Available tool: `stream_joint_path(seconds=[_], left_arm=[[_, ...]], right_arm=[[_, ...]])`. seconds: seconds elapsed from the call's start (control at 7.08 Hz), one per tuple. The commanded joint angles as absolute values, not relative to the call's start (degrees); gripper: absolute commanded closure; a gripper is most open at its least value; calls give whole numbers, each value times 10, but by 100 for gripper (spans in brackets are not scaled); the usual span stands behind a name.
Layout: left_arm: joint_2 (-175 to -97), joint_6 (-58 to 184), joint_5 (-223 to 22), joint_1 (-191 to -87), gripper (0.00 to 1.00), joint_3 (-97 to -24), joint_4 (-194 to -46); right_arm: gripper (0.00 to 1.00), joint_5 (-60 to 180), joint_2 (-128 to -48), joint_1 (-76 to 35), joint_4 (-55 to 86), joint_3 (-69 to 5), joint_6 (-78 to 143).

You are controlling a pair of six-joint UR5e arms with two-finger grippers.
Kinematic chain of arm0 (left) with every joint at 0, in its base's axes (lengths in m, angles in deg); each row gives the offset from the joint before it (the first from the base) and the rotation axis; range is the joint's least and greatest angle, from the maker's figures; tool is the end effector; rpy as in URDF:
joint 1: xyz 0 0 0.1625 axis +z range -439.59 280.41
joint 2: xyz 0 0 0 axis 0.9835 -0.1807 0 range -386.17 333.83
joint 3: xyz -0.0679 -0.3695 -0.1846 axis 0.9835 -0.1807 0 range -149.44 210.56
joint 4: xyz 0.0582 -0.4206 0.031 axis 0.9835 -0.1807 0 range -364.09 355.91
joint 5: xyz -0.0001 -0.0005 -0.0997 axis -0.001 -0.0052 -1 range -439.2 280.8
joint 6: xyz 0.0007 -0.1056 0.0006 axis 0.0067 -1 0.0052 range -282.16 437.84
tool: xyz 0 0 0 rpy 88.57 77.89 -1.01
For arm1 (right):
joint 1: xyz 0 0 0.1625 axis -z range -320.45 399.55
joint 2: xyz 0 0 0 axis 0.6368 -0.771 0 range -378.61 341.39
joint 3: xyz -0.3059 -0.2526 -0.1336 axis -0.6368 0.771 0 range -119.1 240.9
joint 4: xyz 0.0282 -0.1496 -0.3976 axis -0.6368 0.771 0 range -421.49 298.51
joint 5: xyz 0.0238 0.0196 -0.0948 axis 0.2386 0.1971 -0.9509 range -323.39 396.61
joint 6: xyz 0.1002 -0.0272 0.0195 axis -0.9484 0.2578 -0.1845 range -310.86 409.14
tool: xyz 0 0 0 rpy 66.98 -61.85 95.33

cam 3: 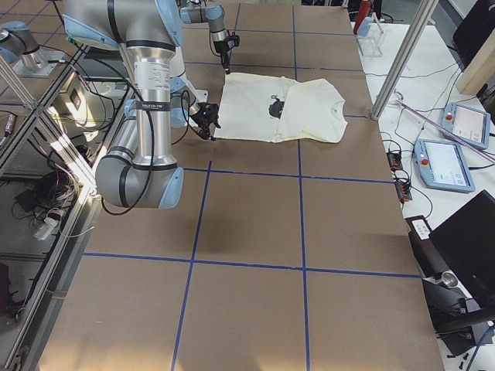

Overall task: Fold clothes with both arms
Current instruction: 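Lower both grippers onto the hem corners and close on the fabric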

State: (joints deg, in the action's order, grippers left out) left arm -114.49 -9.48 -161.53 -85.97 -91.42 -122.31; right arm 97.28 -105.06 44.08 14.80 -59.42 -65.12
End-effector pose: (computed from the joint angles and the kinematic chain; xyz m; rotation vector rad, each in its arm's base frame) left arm 0.4588 -0.1996 0.3465 0.2024 1.0075 -0.1271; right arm -0.5099 -0.1453 0.3434 0.2678 -0.9162 0.5306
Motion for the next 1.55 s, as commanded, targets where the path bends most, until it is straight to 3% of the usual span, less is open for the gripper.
stream_joint_path(seconds=[0.0,0.42,0.71,1.41], left_arm=[[-1143,-94,-1616,-860,100,-918,-1223],[-1143,-94,-1616,-860,100,-917,-1223],[-1143,-94,-1616,-860,100,-915,-1223],[-1143,-94,-1616,-860,100,-914,-1223]], right_arm=[[39,973,-1046,444,148,-592,-650],[40,973,-1028,444,152,-575,-645],[49,973,-1027,439,154,-570,-642],[53,974,-1026,436,155,-561,-635]])
